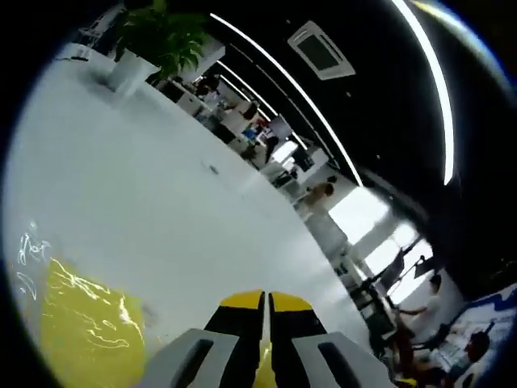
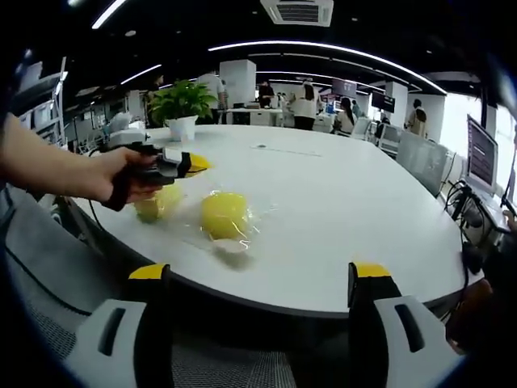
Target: Compare the silicone blocks by pressing each to a similar depth, holding the contact briefly, and releasing to observe deformation and rebound differences across the visible hardness samples.
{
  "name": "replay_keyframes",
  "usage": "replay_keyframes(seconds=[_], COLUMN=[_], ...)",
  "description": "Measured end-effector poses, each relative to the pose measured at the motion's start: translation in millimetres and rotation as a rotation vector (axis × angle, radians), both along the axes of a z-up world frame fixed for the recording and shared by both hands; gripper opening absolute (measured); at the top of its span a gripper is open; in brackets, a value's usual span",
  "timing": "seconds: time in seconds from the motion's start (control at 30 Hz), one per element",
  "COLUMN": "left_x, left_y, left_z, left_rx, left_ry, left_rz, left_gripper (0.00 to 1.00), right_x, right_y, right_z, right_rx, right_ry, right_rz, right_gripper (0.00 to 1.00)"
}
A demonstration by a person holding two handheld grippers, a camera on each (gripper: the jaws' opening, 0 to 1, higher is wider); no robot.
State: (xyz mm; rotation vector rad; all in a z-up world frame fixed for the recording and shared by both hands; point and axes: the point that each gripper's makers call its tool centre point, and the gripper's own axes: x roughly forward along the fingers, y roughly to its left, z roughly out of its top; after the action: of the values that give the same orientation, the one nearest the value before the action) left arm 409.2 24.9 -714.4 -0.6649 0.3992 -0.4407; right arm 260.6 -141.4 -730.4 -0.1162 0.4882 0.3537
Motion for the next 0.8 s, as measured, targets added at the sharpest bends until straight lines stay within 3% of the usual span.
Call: replay_keyframes(seconds=[0.13,0.2,0.27,0.3,0.37,0.47,0.6,0.67,0.73,0.8], left_x=[-28.5,-42.1,-57.1,-67.7,-83.2,-103.1,-126.1,-133.7,-144.0,-155.0], left_y=[4,13,21,29,44,69,101,116,127,126], left_z=[31.3,39.5,48.5,50.3,49.2,49.1,47.7,43.5,34.4,30.1], left_rx=[0.167,0.245,0.283,0.31,0.308,0.372,0.408,0.478,0.563,0.57], left_ry=[-0.139,-0.179,-0.216,-0.219,-0.169,-0.172,-0.138,-0.139,-0.125,-0.12], left_rz=[-0.163,-0.2,-0.229,-0.243,-0.241,-0.23,-0.187,-0.173,-0.18,-0.184], left_gripper=[0.05,0.07,0.08,0.08,0.09,0.11,0.24,0.24,0.24,0.24], right_x=[0,0,-1,-1,-1,-1,-2,-2,-3,-3], right_y=[1,1,1,2,2,3,4,5,6,7], right_z=[-0.3,-0.4,-0.1,-0.2,-0.2,-0.7,-1.4,-1.6,-2.0,-1.9], right_rx=[-0.003,-0.004,-0.005,-0.005,-0.007,-0.009,-0.014,-0.015,-0.019,-0.02], right_ry=[0.0,0.0,-0.002,-0.002,-0.002,-0.001,0.001,0.003,0.004,0.003], right_rz=[0.007,0.008,0.01,0.01,0.014,0.019,0.026,0.031,0.037,0.044], right_gripper=[0.84,0.84,0.84,0.84,0.84,0.84,0.84,0.84,0.84,0.85])
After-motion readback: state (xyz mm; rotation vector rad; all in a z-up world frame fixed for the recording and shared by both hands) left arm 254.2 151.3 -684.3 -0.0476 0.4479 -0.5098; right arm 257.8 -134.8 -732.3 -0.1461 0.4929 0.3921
